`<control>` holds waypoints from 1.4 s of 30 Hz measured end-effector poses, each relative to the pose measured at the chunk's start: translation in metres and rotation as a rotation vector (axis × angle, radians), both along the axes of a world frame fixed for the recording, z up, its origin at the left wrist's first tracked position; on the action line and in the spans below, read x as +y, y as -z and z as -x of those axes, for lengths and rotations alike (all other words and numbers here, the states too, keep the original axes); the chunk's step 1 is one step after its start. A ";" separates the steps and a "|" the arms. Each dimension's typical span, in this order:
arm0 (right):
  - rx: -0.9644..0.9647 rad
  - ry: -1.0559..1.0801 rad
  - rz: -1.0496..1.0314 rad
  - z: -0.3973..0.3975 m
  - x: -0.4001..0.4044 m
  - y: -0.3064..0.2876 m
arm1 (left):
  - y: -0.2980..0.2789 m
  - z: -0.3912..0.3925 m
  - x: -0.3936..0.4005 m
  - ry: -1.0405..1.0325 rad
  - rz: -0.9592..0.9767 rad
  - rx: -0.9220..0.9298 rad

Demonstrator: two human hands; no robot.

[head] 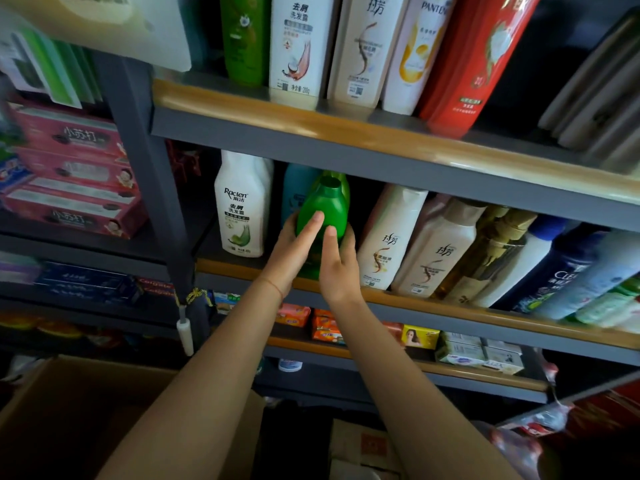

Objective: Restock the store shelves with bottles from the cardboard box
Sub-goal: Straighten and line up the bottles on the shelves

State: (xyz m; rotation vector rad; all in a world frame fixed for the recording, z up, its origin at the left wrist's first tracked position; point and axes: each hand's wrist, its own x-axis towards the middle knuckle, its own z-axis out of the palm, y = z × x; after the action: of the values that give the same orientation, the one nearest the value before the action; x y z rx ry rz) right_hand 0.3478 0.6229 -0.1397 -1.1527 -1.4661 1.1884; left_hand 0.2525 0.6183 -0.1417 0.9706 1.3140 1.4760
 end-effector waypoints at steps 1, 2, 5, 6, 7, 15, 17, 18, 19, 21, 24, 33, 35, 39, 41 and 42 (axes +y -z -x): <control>-0.008 -0.002 -0.007 -0.002 -0.003 0.001 | 0.000 0.002 0.002 0.017 0.003 -0.002; -0.021 -0.002 -0.014 -0.002 -0.006 0.003 | 0.000 0.003 0.005 0.036 0.009 -0.006; -0.125 0.018 -0.037 -0.007 -0.016 0.011 | -0.003 0.001 0.011 0.072 0.040 -0.010; -0.163 0.027 -0.055 -0.009 -0.020 0.012 | -0.002 0.000 0.013 0.075 0.049 -0.014; -0.204 0.044 -0.080 -0.012 -0.024 0.012 | -0.001 -0.002 0.015 0.077 0.054 -0.014; -0.238 0.158 -0.261 -0.034 -0.033 0.012 | 0.005 -0.020 0.016 0.065 0.044 0.024; -0.235 0.152 -0.276 -0.035 -0.033 0.013 | 0.005 -0.020 0.016 0.056 0.033 0.017; -0.238 0.150 -0.283 -0.036 -0.034 0.014 | 0.004 -0.020 0.016 0.053 0.032 0.009; -0.241 0.143 -0.284 -0.036 -0.034 0.014 | 0.002 -0.019 0.016 0.053 0.029 0.004; -0.235 0.119 -0.272 -0.038 -0.033 0.015 | 0.000 -0.018 0.018 0.060 0.027 0.014; -0.229 0.101 -0.274 -0.039 -0.032 0.016 | 0.001 -0.015 0.022 0.097 0.030 0.001; -0.237 0.129 -0.330 -0.037 -0.036 0.022 | 0.005 -0.024 0.024 0.056 0.015 -0.021; -0.239 0.120 -0.330 -0.038 -0.036 0.025 | 0.007 -0.023 0.024 0.062 0.012 -0.023; -0.242 0.101 -0.331 -0.042 -0.037 0.028 | 0.002 -0.011 0.030 0.160 0.014 -0.013; -0.251 0.089 -0.310 -0.045 -0.036 0.026 | -0.002 -0.008 0.033 0.206 0.025 0.005; -0.259 0.084 -0.303 -0.046 -0.036 0.025 | -0.003 -0.008 0.034 0.220 0.029 0.008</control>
State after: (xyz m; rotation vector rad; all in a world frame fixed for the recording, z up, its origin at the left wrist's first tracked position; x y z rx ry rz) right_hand 0.3935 0.5868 -0.1652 -1.1738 -1.7058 0.7475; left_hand 0.2605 0.6524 -0.1382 1.0670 1.1899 1.2840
